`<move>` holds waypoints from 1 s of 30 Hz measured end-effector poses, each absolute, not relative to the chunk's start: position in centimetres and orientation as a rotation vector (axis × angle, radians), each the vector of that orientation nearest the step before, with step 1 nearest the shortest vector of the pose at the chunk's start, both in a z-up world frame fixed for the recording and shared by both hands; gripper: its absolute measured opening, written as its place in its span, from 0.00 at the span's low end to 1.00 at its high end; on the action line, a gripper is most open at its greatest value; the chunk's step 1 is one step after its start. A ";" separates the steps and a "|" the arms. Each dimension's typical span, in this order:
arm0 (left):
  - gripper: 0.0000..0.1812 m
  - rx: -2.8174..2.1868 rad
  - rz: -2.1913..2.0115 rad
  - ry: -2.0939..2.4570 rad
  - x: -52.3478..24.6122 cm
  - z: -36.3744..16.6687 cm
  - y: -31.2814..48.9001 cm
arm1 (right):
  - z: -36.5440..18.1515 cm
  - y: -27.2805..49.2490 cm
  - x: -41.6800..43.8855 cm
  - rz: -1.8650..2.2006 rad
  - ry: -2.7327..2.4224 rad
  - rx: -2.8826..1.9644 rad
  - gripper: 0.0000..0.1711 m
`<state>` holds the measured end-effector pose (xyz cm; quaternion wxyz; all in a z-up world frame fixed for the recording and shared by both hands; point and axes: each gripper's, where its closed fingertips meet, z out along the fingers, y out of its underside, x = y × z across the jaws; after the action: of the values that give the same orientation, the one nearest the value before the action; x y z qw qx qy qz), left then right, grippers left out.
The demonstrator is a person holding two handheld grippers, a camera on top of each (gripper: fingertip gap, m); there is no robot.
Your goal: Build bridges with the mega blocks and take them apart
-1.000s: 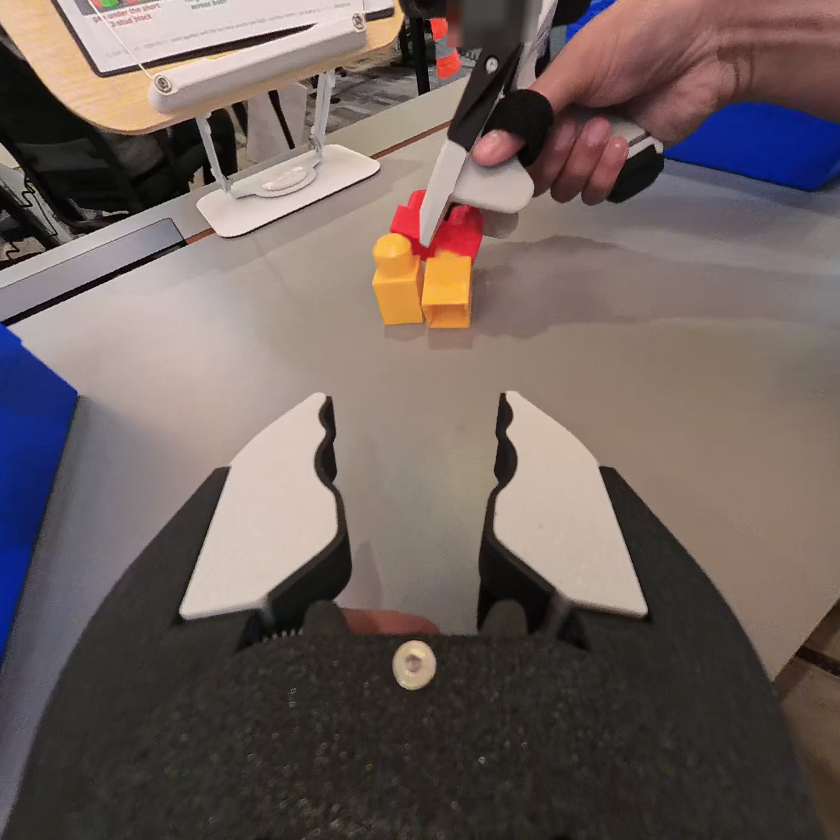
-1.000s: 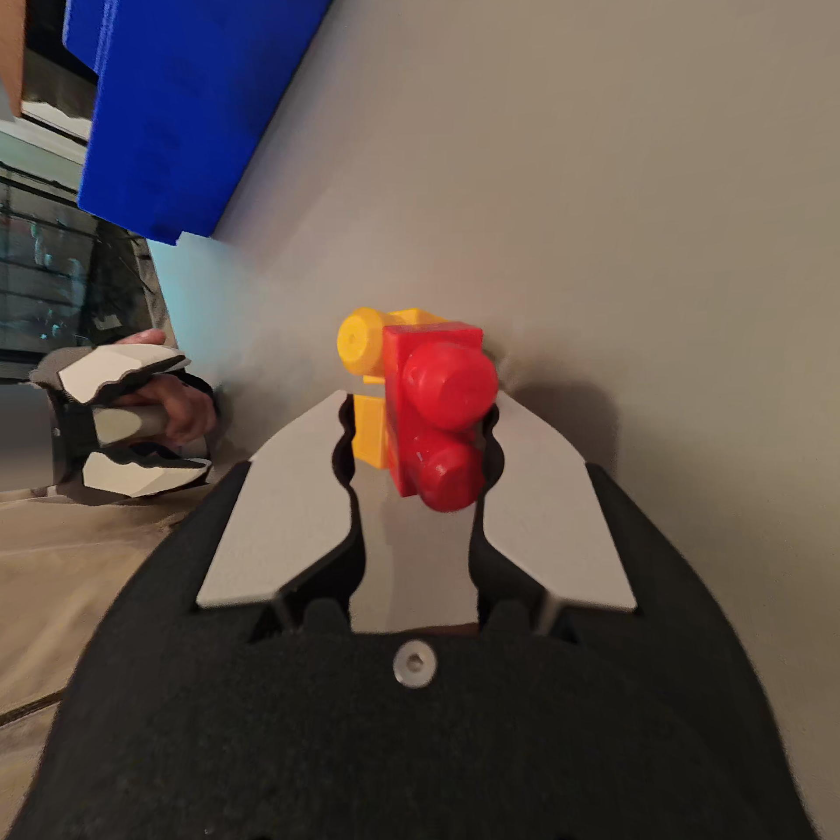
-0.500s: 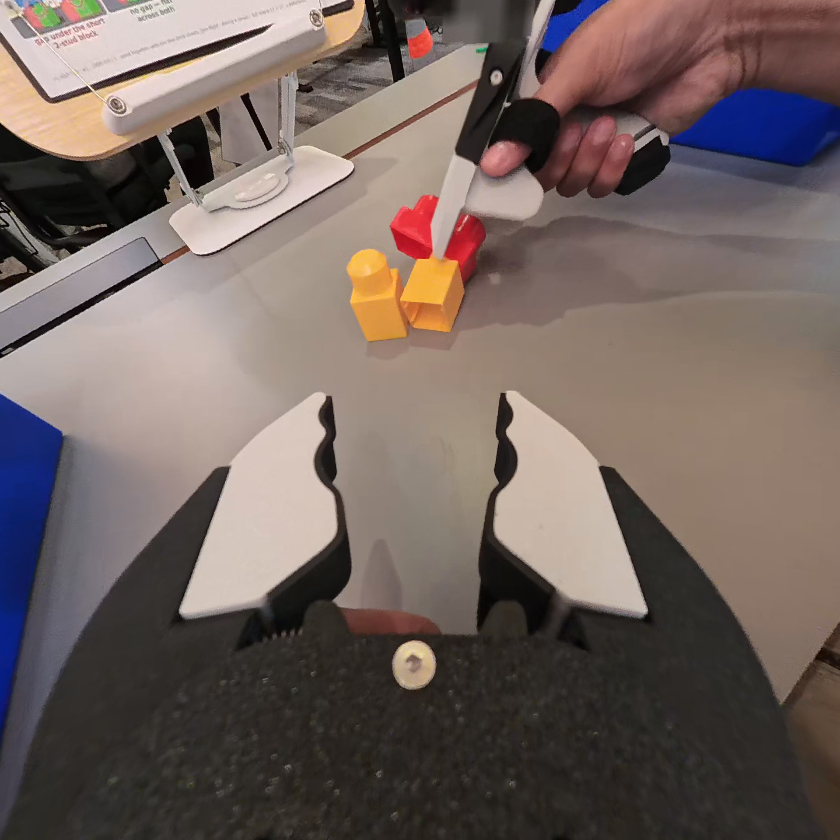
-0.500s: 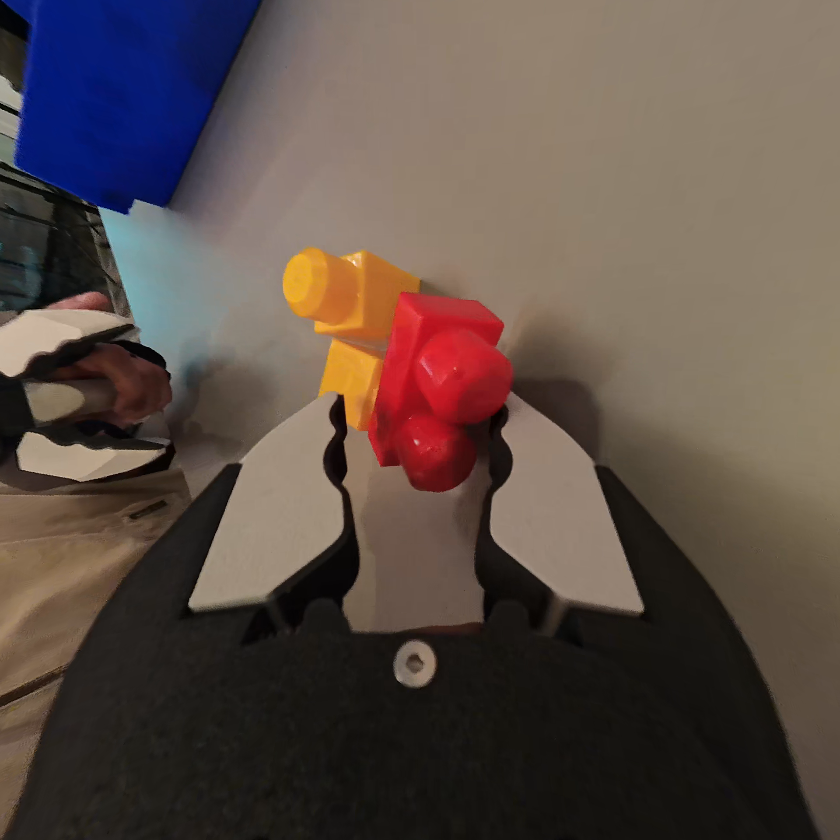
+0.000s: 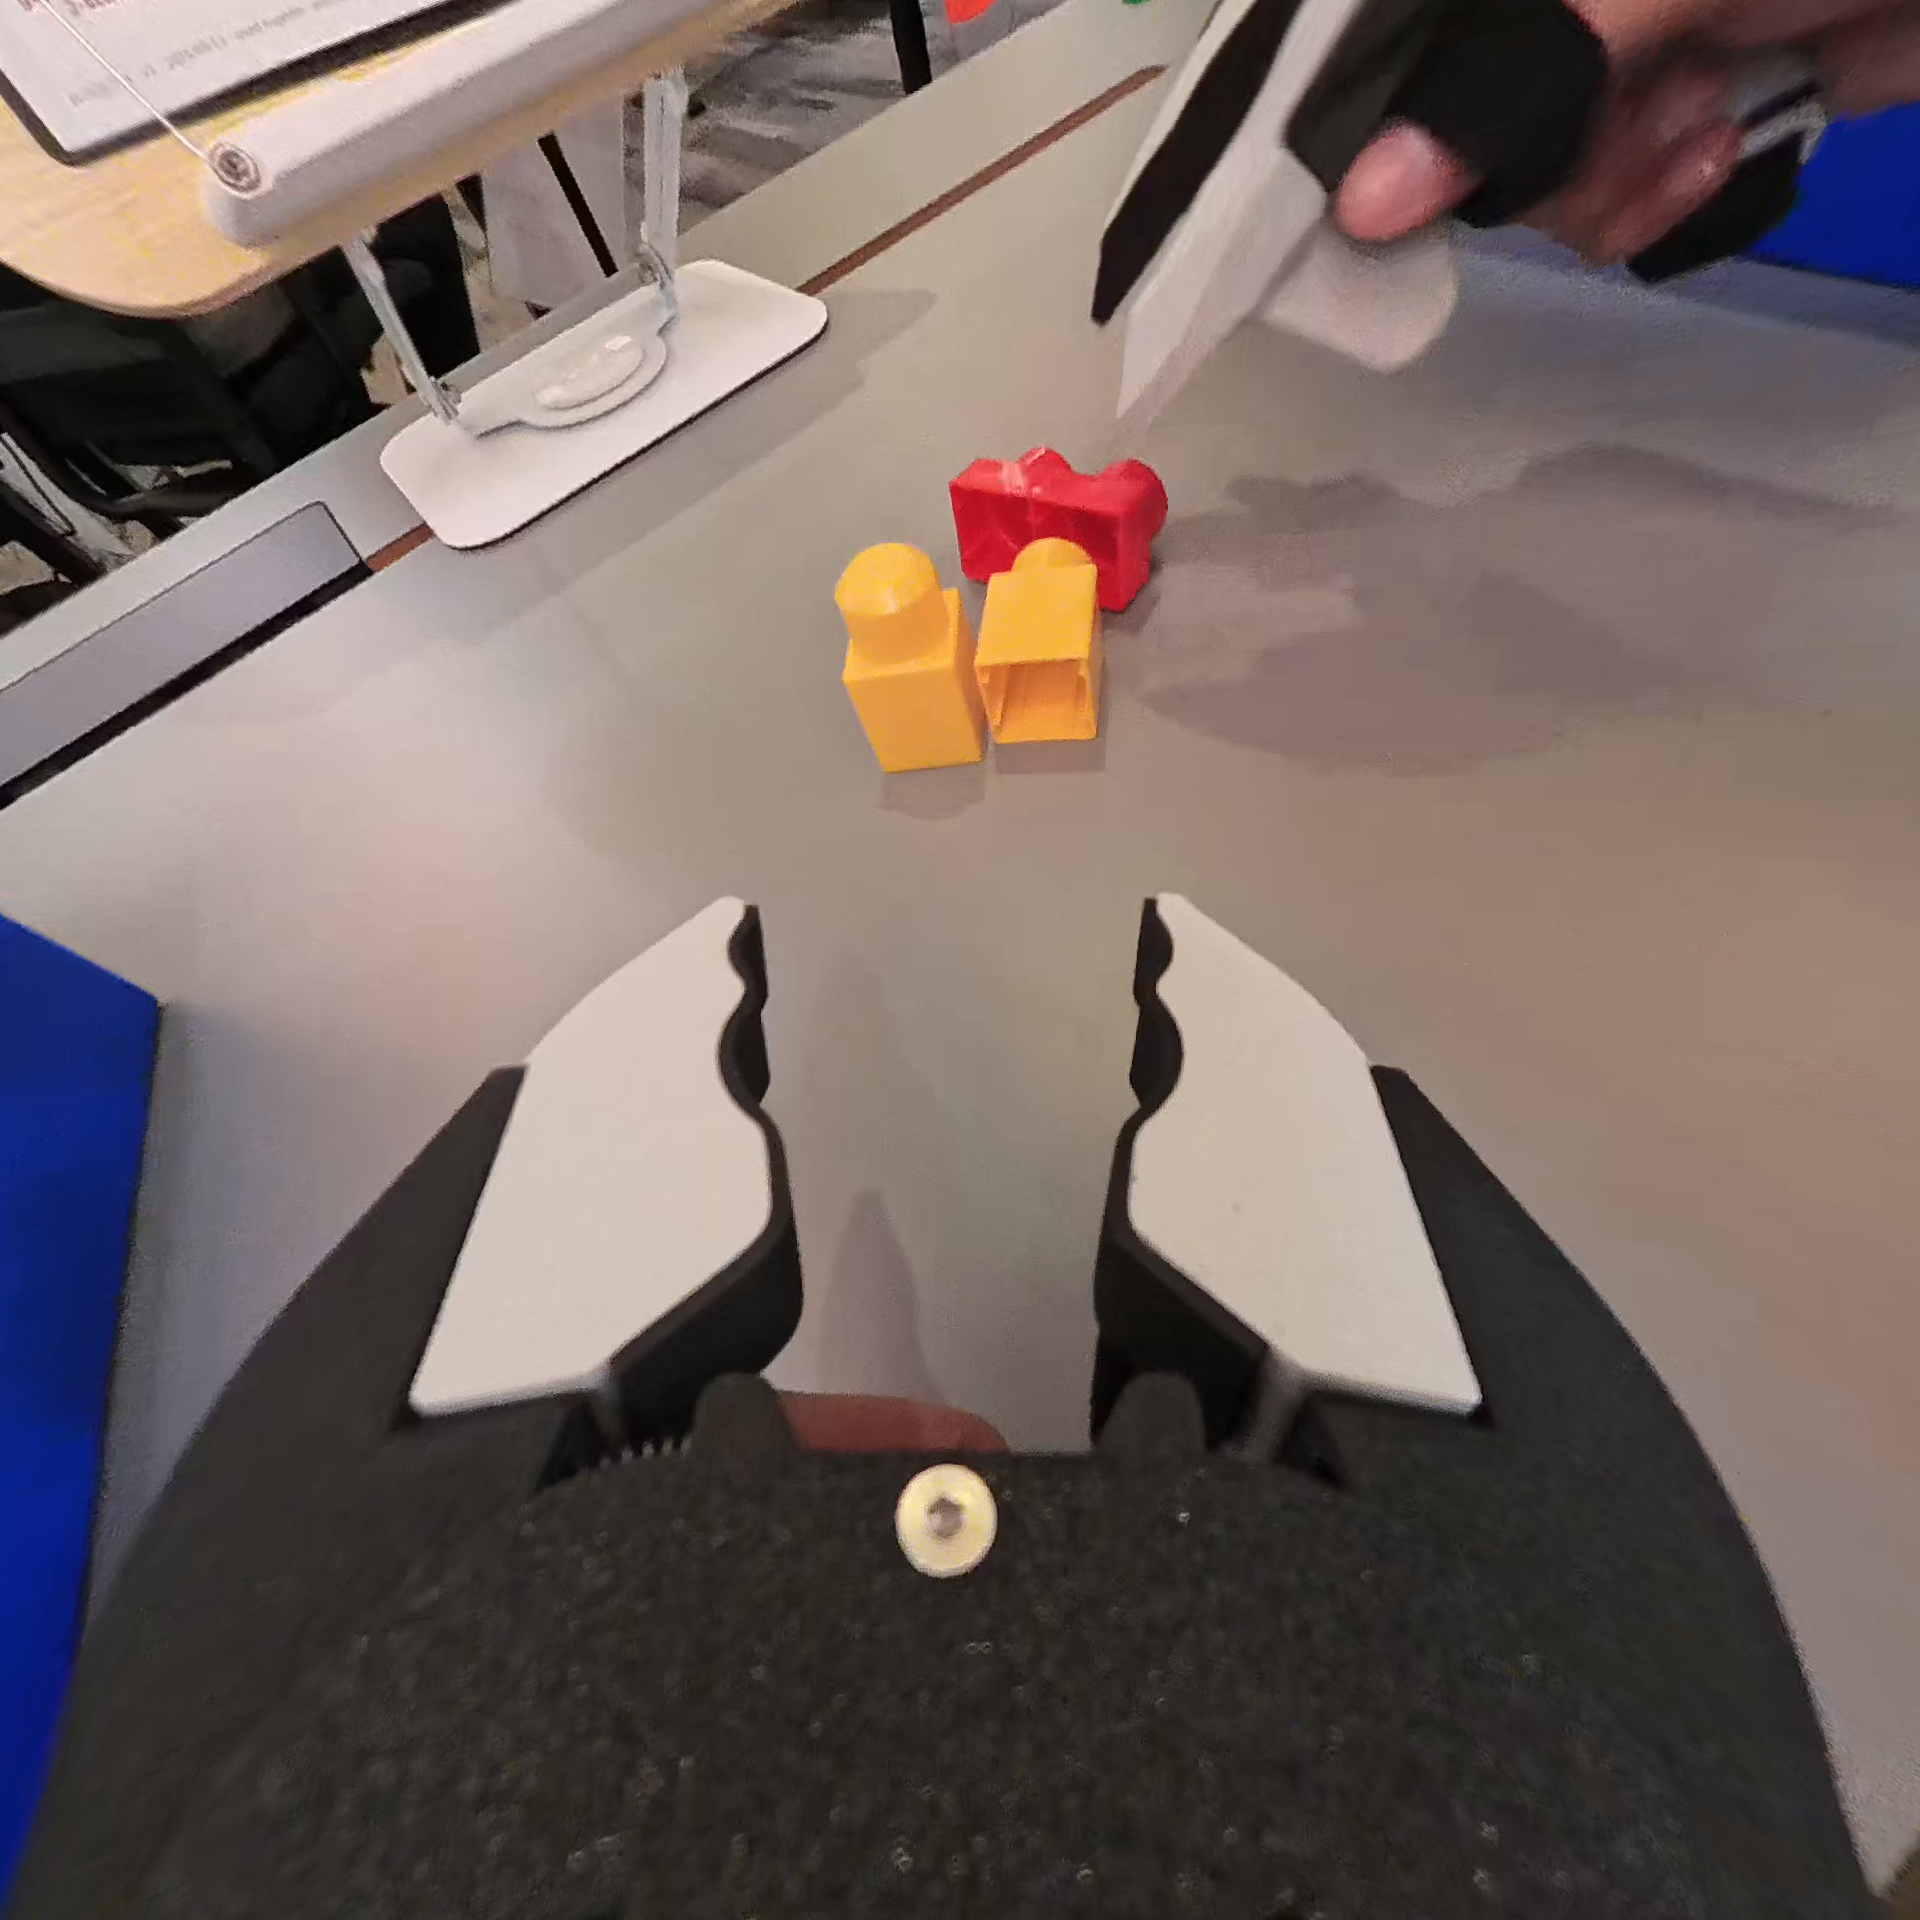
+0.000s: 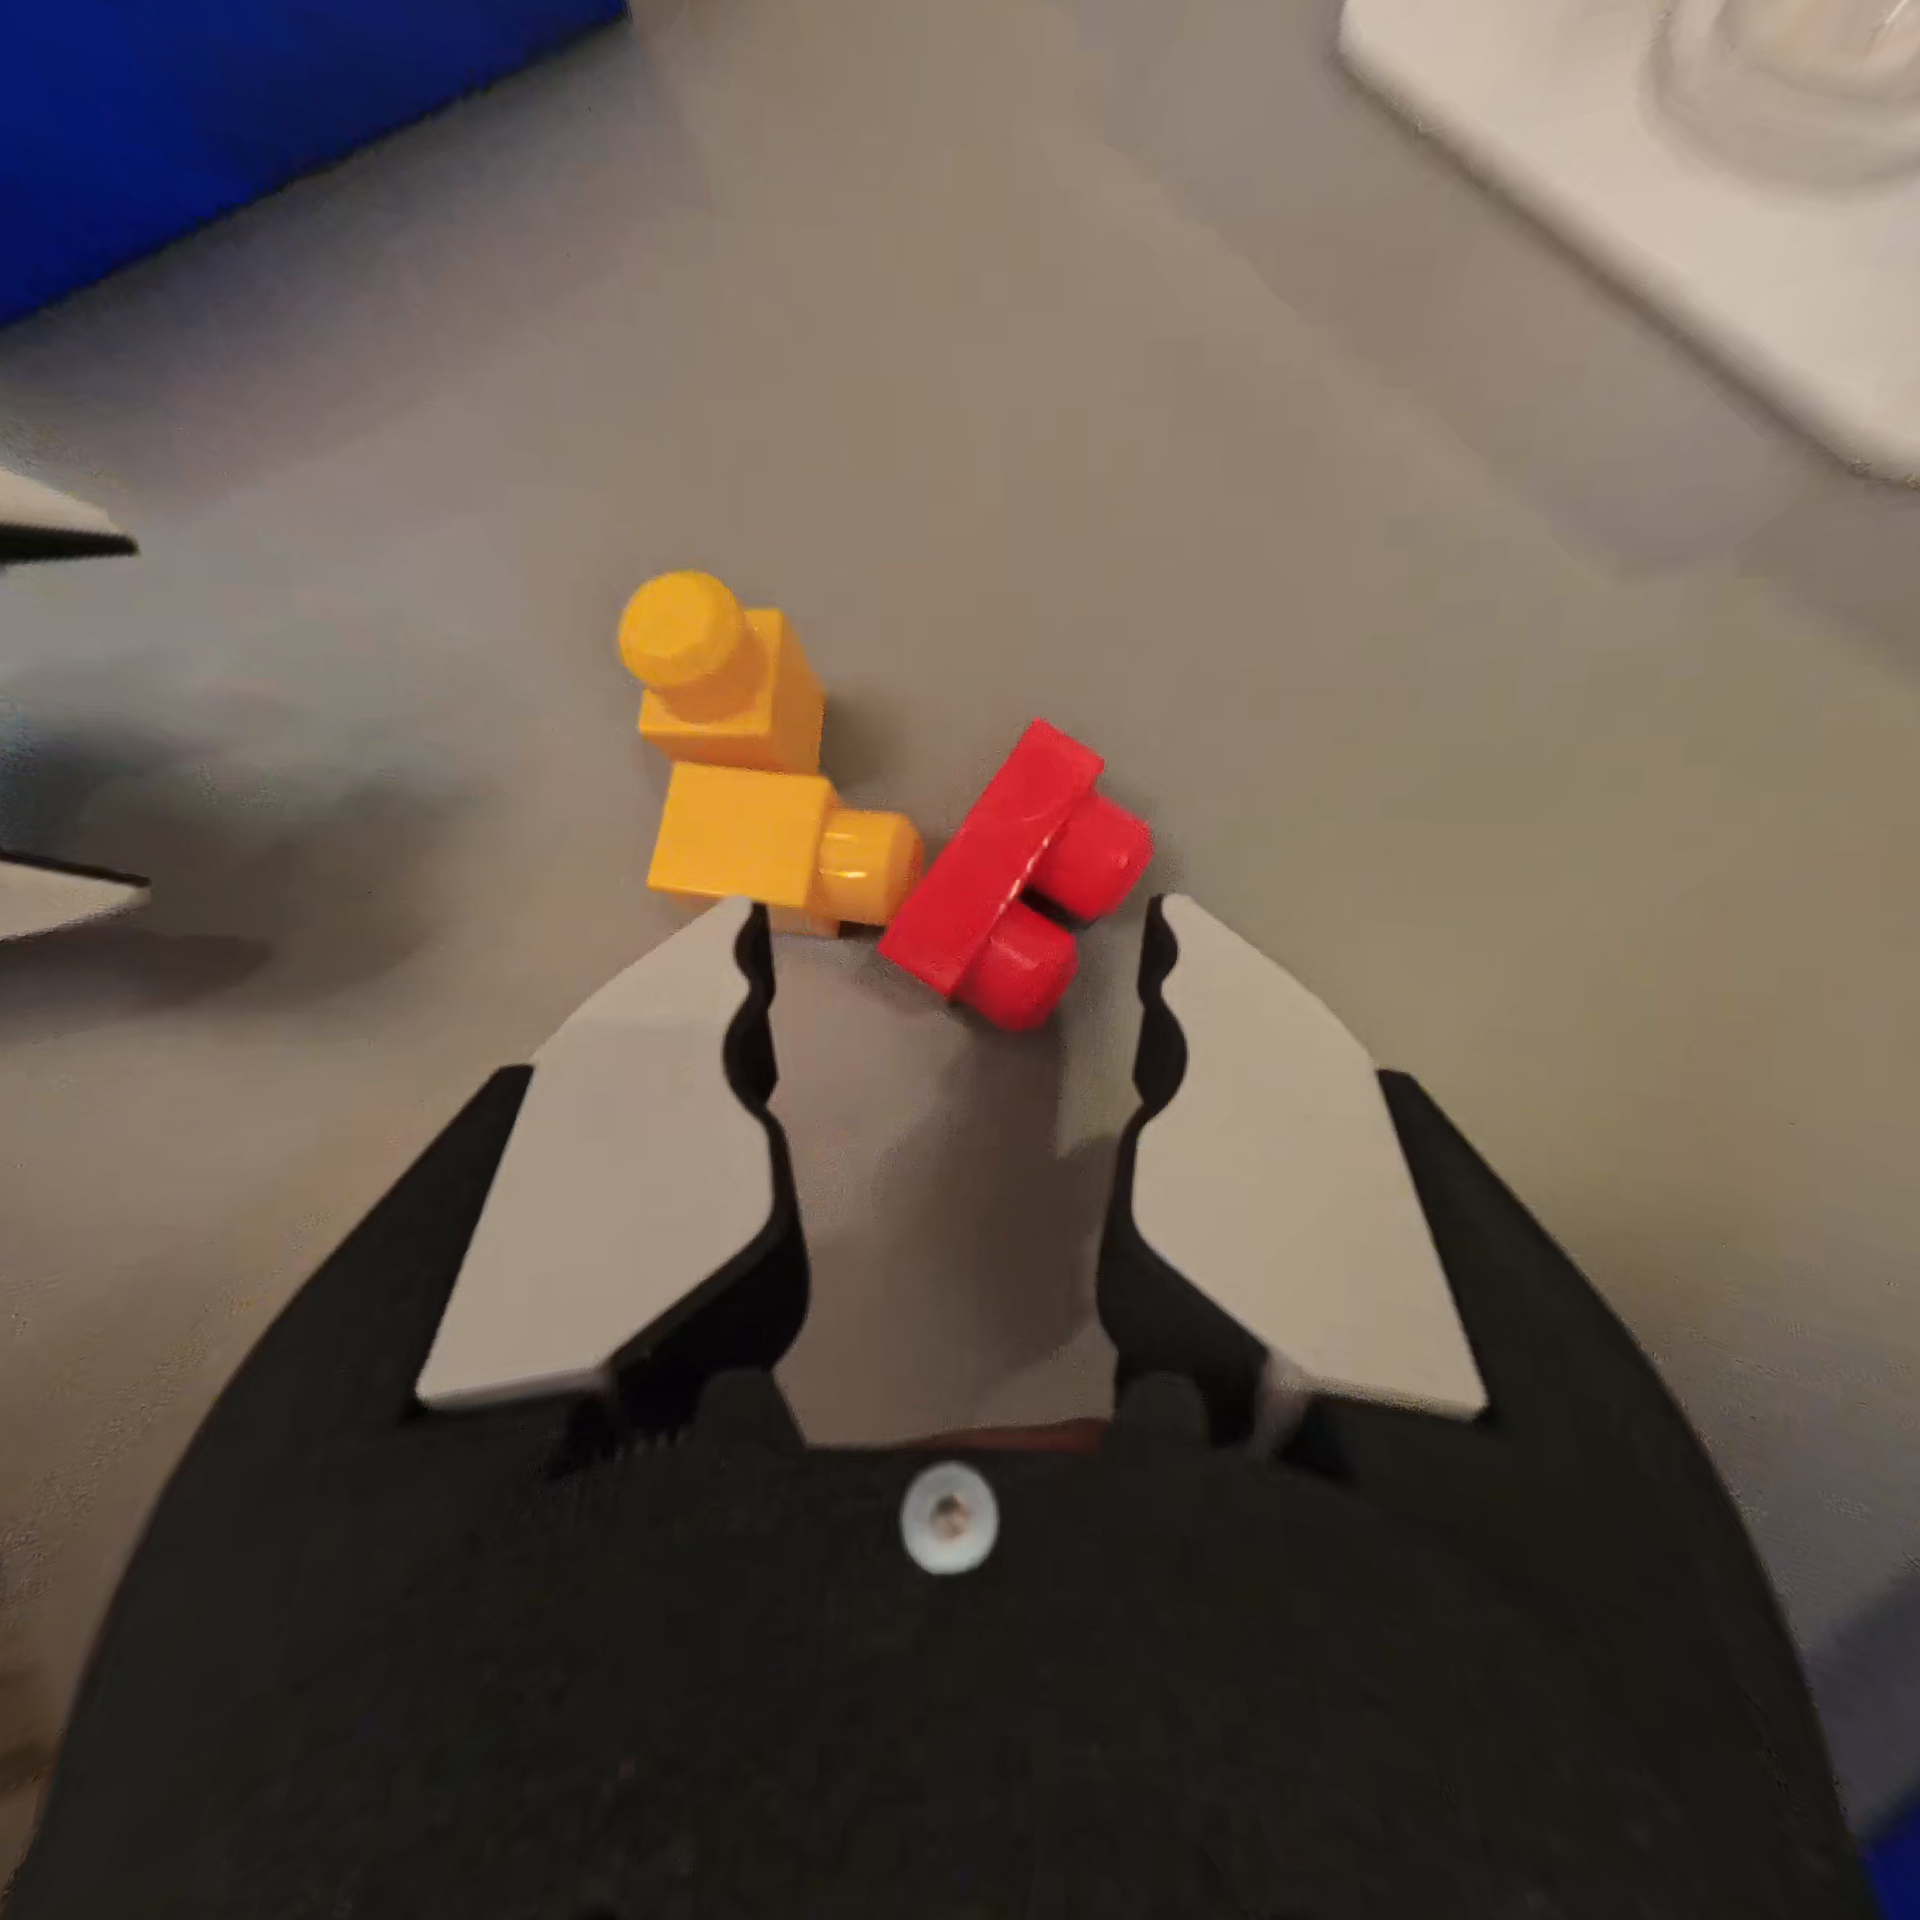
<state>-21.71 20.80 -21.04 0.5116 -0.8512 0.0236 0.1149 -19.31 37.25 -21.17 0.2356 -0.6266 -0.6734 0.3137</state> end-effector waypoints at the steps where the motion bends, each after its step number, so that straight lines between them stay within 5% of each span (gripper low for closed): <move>1: 0.38 -2.047 0.271 0.056 -21.9 -20.9 21.1 | -20.4 36.6 -19.1 0.838 -1.808 -1.635 0.38; 21: 0.35 -2.005 0.221 -0.034 -25.2 -21.1 21.0 | -22.1 31.6 -21.3 0.661 -1.800 -1.554 0.31; 30: 0.33 -2.089 0.138 -0.050 -25.8 -22.4 26.0 | -21.5 32.8 -13.6 0.647 -1.642 -1.622 0.31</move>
<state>-25.78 25.97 -22.44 0.4999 -0.8639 -0.0207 0.0569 -13.59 32.79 -21.54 0.3638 -0.6304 -0.6380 0.2515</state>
